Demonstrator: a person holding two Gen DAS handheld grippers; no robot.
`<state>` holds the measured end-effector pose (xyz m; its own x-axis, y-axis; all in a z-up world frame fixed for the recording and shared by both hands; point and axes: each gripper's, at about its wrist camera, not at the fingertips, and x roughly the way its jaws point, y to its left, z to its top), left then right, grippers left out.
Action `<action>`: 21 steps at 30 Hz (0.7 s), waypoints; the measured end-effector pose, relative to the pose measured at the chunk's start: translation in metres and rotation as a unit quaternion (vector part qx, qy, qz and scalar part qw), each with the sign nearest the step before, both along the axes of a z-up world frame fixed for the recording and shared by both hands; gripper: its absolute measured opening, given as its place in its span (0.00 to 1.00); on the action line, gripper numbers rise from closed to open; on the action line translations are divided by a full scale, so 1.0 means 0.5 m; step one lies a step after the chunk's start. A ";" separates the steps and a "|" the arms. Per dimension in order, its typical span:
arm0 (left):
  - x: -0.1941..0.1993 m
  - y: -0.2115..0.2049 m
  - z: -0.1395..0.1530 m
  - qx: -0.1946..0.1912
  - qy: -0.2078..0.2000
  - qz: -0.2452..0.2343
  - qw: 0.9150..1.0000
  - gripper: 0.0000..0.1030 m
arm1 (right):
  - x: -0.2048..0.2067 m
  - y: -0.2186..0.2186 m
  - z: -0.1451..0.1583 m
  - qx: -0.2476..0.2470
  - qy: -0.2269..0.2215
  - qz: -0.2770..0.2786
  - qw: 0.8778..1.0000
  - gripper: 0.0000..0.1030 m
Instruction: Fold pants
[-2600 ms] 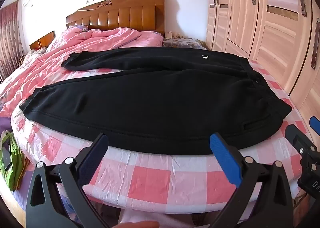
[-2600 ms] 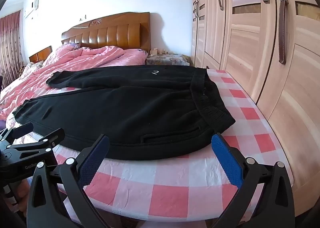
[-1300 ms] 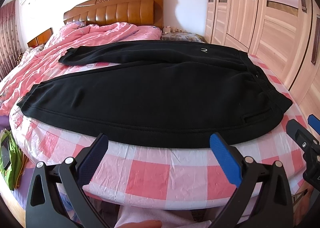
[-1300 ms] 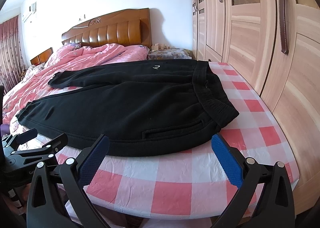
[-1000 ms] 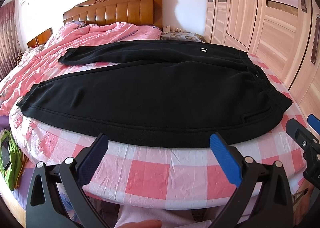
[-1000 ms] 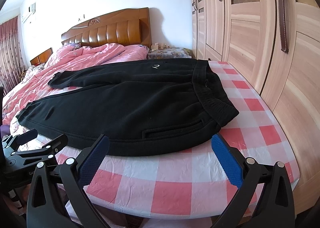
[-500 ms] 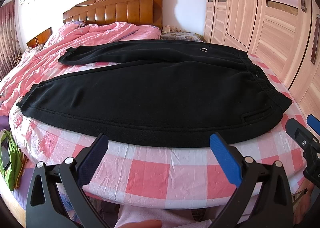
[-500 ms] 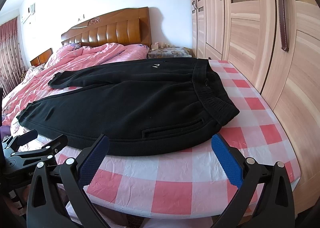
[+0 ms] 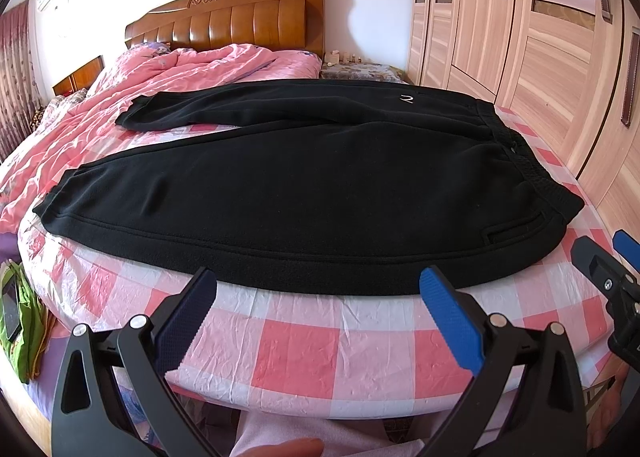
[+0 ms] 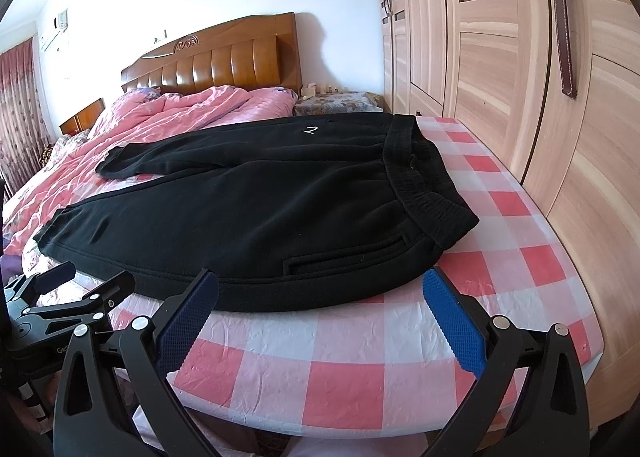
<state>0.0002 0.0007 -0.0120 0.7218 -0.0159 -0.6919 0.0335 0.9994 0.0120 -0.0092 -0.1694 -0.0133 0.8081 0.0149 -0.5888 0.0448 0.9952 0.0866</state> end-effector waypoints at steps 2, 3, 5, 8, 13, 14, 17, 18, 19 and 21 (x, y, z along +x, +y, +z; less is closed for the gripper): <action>0.000 0.000 0.000 0.000 0.000 0.000 1.000 0.99 | 0.001 0.000 0.000 0.000 0.001 0.000 1.000 0.96; 0.000 0.000 0.000 0.000 0.000 0.000 1.000 0.99 | 0.001 -0.001 0.000 0.000 0.000 -0.001 1.000 0.96; 0.000 0.000 0.000 0.000 0.000 0.000 1.000 0.99 | 0.001 -0.001 0.000 0.000 0.001 0.000 1.000 0.96; -0.001 0.001 -0.001 -0.001 0.001 0.000 1.000 0.99 | 0.000 0.001 -0.001 0.000 0.002 0.000 1.000 0.96; 0.002 0.008 -0.007 -0.002 0.007 0.002 1.000 0.99 | 0.004 0.000 -0.009 -0.002 0.008 0.000 1.000 0.96; 0.002 0.009 -0.008 -0.002 0.008 0.003 1.000 0.99 | 0.004 0.000 -0.011 -0.001 0.009 -0.001 1.000 0.96; 0.005 0.014 -0.010 -0.003 0.007 0.007 1.000 0.99 | 0.018 -0.006 -0.011 -0.002 0.012 0.001 1.000 0.96; 0.005 0.017 -0.008 -0.005 0.002 0.006 1.000 0.99 | 0.024 -0.007 -0.009 -0.007 0.011 0.001 1.000 0.96; 0.008 0.018 -0.005 -0.005 -0.005 0.001 1.000 0.99 | 0.033 -0.012 -0.007 -0.011 0.011 0.002 1.000 0.96; 0.021 0.014 0.005 0.017 -0.013 -0.019 1.000 0.99 | 0.064 -0.024 0.001 -0.018 0.013 0.007 1.000 0.96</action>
<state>0.0108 0.0075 -0.0096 0.7389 -0.0208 -0.6735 0.0706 0.9964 0.0467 0.0227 -0.1816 -0.0126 0.7921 0.0042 -0.6104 0.0329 0.9982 0.0496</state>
